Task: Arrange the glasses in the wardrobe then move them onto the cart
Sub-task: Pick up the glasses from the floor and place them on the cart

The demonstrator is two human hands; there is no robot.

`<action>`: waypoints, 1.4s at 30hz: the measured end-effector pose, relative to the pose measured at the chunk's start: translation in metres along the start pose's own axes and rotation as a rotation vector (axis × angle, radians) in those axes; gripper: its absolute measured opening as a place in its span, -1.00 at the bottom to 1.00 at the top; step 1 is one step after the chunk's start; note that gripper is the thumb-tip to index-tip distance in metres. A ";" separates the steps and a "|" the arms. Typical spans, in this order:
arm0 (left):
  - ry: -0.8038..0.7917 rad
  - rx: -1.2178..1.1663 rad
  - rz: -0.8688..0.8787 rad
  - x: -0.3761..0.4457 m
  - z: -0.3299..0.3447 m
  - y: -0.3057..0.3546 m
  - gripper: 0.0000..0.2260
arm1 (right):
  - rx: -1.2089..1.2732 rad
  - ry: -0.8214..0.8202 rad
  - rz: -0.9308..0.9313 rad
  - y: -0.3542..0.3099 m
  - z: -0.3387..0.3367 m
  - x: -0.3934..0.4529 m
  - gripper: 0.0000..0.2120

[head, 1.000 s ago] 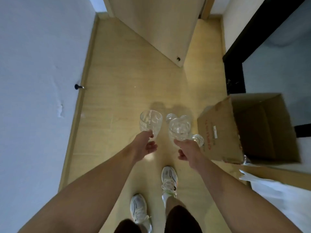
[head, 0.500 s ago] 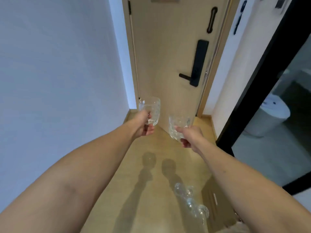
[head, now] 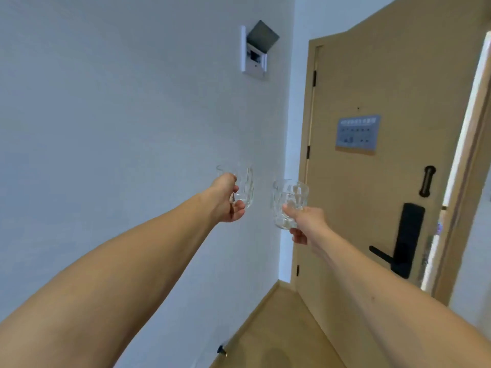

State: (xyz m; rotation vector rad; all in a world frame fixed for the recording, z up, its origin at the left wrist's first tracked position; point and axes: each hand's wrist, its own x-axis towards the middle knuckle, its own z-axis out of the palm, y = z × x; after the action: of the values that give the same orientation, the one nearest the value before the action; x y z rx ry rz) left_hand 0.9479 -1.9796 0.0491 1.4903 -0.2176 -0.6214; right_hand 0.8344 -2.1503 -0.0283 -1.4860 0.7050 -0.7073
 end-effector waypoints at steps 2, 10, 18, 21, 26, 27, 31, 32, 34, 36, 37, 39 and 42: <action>0.086 -0.024 0.021 -0.008 -0.016 0.011 -0.83 | 0.019 -0.079 -0.045 -0.019 0.017 0.004 -0.65; 0.427 -0.058 0.080 -0.057 -0.088 0.022 -0.83 | 0.057 -0.387 -0.111 -0.058 0.095 -0.007 -0.64; 0.793 -0.082 0.085 -0.143 -0.170 0.006 -0.84 | 0.061 -0.704 -0.062 -0.041 0.189 -0.057 -0.56; 0.914 -0.100 0.088 -0.185 -0.198 -0.004 -0.84 | 0.070 -0.811 -0.057 -0.037 0.222 -0.095 -0.51; 1.076 -0.157 0.088 -0.261 -0.238 -0.021 -0.85 | 0.071 -0.990 -0.056 -0.035 0.266 -0.173 -0.44; 1.100 -0.169 0.090 -0.277 -0.246 -0.025 -0.84 | 0.070 -1.021 -0.059 -0.035 0.275 -0.190 -0.44; 1.191 -0.192 0.096 -0.342 -0.278 -0.040 -0.85 | 0.069 -1.137 -0.065 -0.039 0.306 -0.265 -0.43; 1.217 -0.193 0.093 -0.360 -0.286 -0.044 -0.85 | 0.071 -1.167 -0.065 -0.040 0.313 -0.286 -0.42; 1.262 -0.213 0.092 -0.398 -0.303 -0.052 -0.84 | 0.079 -1.224 -0.064 -0.041 0.325 -0.328 -0.41; 1.298 -0.245 0.100 -0.437 -0.321 -0.059 -0.84 | 0.085 -1.266 -0.063 -0.043 0.336 -0.371 -0.40; 1.314 -0.255 0.103 -0.457 -0.330 -0.063 -0.84 | 0.086 -1.282 -0.062 -0.044 0.341 -0.393 -0.40; 1.348 -0.267 0.104 -0.499 -0.348 -0.072 -0.84 | 0.086 -1.318 -0.061 -0.047 0.351 -0.439 -0.39; 1.398 -0.291 0.111 -0.563 -0.375 -0.087 -0.83 | 0.092 -1.378 -0.062 -0.049 0.364 -0.510 -0.44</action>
State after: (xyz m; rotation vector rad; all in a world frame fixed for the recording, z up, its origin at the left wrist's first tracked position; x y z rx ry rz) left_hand 0.6492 -1.3667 0.0623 1.3086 0.8287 0.5355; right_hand 0.8041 -1.5235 0.0032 -1.5111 -0.4292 0.3190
